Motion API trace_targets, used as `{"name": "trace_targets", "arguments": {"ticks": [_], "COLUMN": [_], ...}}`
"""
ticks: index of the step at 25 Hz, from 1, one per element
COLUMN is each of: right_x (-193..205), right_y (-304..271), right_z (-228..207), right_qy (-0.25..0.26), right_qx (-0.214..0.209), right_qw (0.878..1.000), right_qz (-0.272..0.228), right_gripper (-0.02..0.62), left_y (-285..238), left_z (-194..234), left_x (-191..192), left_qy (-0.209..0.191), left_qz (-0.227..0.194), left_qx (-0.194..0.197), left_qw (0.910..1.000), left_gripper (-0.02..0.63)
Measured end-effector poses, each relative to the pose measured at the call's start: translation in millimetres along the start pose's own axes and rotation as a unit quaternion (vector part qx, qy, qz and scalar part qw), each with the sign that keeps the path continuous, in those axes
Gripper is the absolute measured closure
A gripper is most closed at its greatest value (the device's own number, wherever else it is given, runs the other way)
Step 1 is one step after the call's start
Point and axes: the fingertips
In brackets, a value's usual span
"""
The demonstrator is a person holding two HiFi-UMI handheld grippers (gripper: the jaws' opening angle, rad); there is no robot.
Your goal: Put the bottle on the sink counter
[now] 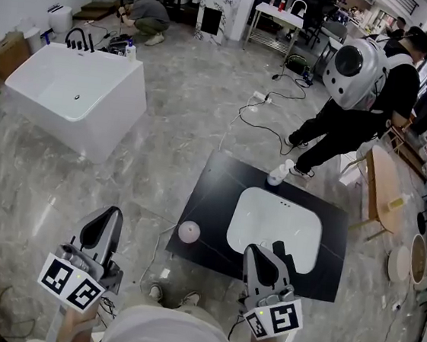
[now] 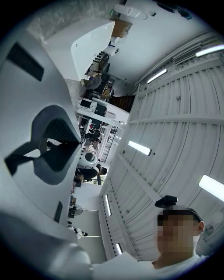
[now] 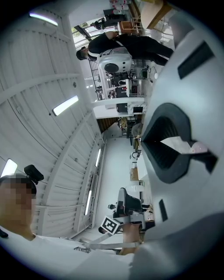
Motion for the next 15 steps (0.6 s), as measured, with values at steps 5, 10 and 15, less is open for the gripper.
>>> {"name": "trace_targets", "arguments": {"ticks": [5,10,15], "right_x": [5,4,2], "right_y": [-3,-6,-5], "right_z": [4,14,23], "right_qy": [-0.002,0.001,0.003], "right_qx": [-0.003,-0.003,0.004], "right_qw": [1.0,1.0,1.0], "right_qz": [0.004,0.001,0.001], "right_gripper": [0.584,0.584,0.584], "left_y": [6,16,21], "left_z": [2,9,9], "left_x": [4,7,3], "left_qy": [0.0,0.004,0.003], "left_qz": [0.004,0.006,0.006], "left_qx": [-0.003,-0.007,0.003], "left_qw": [1.0,1.0,1.0], "left_gripper": [0.592,0.592,0.592]}}
Point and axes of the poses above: the fingertips, and each gripper's own axes: y backward along the fingers, z to its left, x out of its underside, and after that the axes turned 1 degree about -y, right-handed
